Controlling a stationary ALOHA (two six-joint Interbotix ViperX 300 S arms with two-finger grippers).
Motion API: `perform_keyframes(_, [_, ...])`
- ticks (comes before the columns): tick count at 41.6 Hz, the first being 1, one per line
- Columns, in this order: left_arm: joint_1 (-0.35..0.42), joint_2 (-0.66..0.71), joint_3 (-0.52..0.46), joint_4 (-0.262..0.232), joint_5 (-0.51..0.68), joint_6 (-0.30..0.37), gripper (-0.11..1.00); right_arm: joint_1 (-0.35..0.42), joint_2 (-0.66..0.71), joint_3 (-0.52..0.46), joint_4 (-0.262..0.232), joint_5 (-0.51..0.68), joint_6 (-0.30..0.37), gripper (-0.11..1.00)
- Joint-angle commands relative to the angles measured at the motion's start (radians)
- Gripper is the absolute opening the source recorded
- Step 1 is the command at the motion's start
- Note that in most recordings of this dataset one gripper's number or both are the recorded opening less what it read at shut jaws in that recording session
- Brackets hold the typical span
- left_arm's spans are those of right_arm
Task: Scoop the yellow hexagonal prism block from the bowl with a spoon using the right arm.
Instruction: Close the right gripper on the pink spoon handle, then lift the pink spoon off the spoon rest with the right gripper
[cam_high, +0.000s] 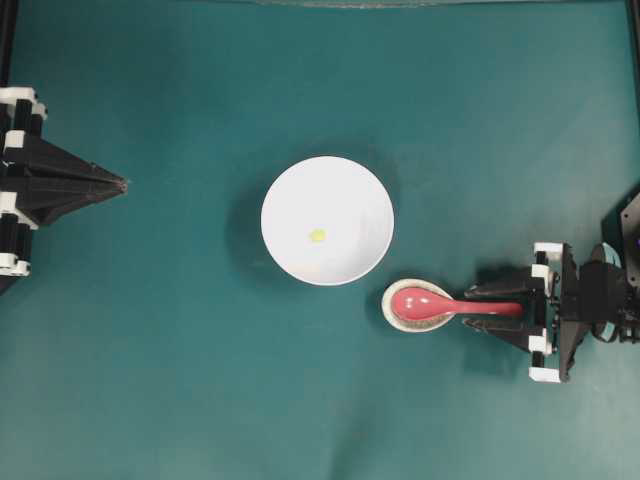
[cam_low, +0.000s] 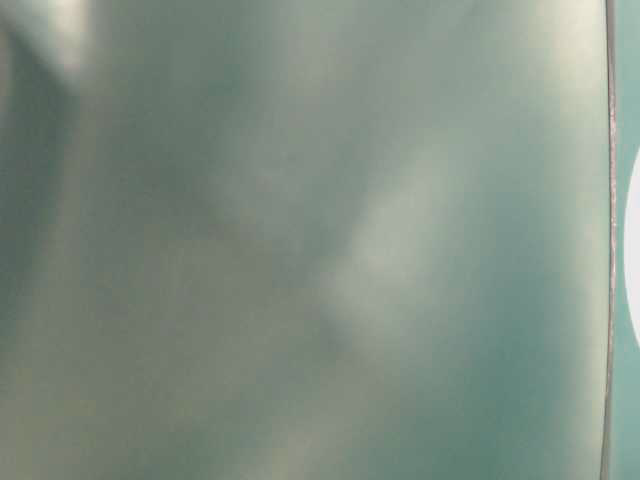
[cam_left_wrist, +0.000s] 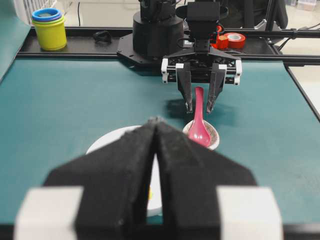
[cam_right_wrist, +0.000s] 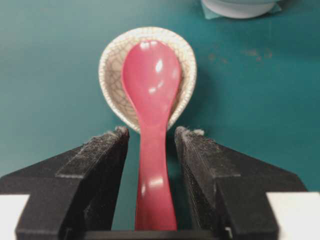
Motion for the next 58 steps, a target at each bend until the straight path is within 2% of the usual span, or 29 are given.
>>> perform_keyframes(1, [0.002,0.008,-0.017,0.002,-0.006,0.002,0.00,0.005,-0.012,-0.002,0.003,0.005,0.002,0.51])
perform_keyframes(10, [0.002,0.008,-0.018,0.002,-0.008,0.003,0.00,0.005,-0.012,-0.005,0.003,0.008,0.000,0.51])
perform_keyframes(14, [0.002,0.008,-0.018,0.002,-0.006,0.003,0.00,0.005,-0.012,-0.009,0.003,0.006,0.000,0.47])
perform_keyframes(21, [0.002,0.008,-0.018,0.002,-0.006,0.003,0.00,0.005,-0.012,-0.011,0.000,0.006,0.000,0.22])
perform_keyframes(29, [0.000,0.006,-0.020,0.002,-0.006,0.005,0.00,0.003,-0.040,-0.006,0.000,0.003,-0.003,0.22])
perform_keyframes(36, [0.002,0.003,-0.020,0.002,-0.006,0.006,0.00,-0.017,-0.121,0.014,0.000,0.006,-0.017,0.22])
perform_keyframes(41, [0.002,0.000,-0.020,0.002,-0.006,0.008,0.00,-0.043,-0.209,0.025,0.000,0.032,-0.054,0.22])
perform_keyframes(46, [0.002,0.000,-0.021,0.003,-0.006,0.008,0.00,-0.077,-0.322,0.028,0.000,0.101,-0.118,0.22])
perform_keyframes(53, [0.002,-0.005,-0.021,0.003,-0.008,0.008,0.00,-0.176,-0.503,0.006,0.000,0.293,-0.238,0.22])
perform_keyframes(58, [0.002,-0.006,-0.023,0.003,-0.009,0.008,0.00,-0.282,-0.624,-0.028,0.000,0.482,-0.319,0.22])
